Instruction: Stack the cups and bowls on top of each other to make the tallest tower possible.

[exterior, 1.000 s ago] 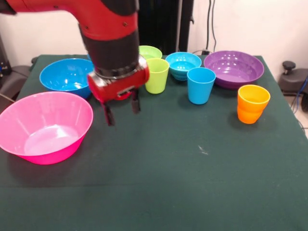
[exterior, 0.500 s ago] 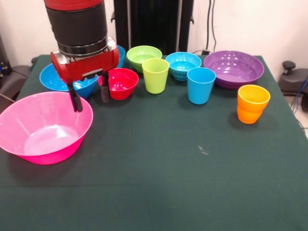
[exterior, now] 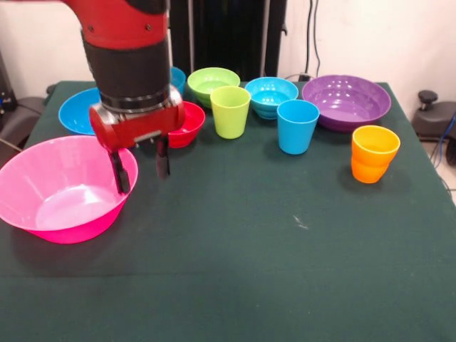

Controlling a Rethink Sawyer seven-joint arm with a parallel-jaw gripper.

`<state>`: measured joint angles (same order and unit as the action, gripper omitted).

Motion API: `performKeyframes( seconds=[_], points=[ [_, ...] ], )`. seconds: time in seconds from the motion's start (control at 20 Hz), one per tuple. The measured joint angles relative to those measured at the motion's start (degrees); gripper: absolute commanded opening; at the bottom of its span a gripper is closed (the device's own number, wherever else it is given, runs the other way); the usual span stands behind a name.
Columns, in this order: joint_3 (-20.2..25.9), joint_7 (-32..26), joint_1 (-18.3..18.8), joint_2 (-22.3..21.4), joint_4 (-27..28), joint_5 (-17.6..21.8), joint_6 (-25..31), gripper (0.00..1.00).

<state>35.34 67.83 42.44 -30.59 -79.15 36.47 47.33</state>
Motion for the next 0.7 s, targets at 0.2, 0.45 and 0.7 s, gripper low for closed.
performKeyframes(
  seconds=[0.2, 0.45, 0.7],
  points=[
    [-0.40, 0.00, -0.46, 1.95, -0.46, 1.58, -4.67, 1.00],
    [-0.57, 0.00, -0.54, 3.41, -1.18, 2.27, -6.90, 1.00],
    [-0.56, 0.00, -0.30, 3.96, -2.20, 2.34, -6.90, 1.00]
  ],
)
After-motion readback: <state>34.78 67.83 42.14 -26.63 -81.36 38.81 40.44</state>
